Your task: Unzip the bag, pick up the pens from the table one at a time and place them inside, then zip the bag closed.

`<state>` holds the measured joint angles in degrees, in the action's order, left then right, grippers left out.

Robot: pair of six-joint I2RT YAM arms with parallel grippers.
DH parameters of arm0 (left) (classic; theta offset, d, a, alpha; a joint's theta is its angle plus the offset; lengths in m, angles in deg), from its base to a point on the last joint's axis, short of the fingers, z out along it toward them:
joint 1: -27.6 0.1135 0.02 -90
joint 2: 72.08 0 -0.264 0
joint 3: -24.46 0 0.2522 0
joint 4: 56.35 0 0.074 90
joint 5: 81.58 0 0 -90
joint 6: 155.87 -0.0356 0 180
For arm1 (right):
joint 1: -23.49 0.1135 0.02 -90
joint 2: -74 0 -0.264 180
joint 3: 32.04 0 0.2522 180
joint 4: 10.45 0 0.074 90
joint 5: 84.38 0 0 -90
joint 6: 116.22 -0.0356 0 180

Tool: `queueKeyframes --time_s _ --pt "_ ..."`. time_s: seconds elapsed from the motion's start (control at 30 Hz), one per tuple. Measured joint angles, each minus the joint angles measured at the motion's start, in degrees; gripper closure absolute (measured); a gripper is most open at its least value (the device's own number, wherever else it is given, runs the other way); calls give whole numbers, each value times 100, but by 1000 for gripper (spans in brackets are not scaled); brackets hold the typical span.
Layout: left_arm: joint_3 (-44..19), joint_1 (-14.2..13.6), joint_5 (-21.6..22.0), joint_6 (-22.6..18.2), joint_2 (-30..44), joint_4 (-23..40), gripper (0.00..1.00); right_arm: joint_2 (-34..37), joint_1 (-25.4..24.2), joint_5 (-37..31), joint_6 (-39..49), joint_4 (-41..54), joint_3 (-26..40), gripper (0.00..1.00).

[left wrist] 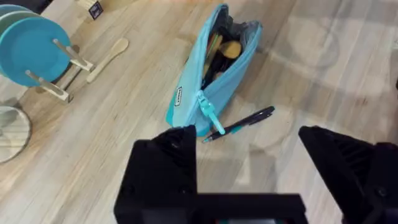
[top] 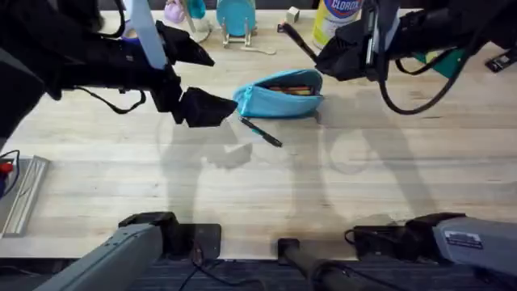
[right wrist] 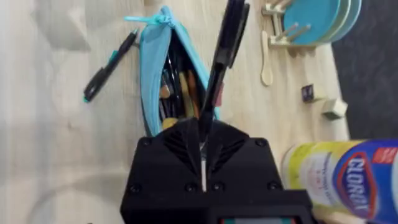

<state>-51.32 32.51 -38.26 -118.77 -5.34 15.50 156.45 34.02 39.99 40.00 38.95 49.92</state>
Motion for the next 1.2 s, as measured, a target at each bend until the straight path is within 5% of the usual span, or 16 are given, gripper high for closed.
queueKeyframes --time_s 0.4,1.2 --pt "-2 0 0 0 0 2 7 325 283 -89 1655 -4 26 970" --pt "-2 0 0 0 0 2 7 1834 297 -372 1829 -225 33 970"
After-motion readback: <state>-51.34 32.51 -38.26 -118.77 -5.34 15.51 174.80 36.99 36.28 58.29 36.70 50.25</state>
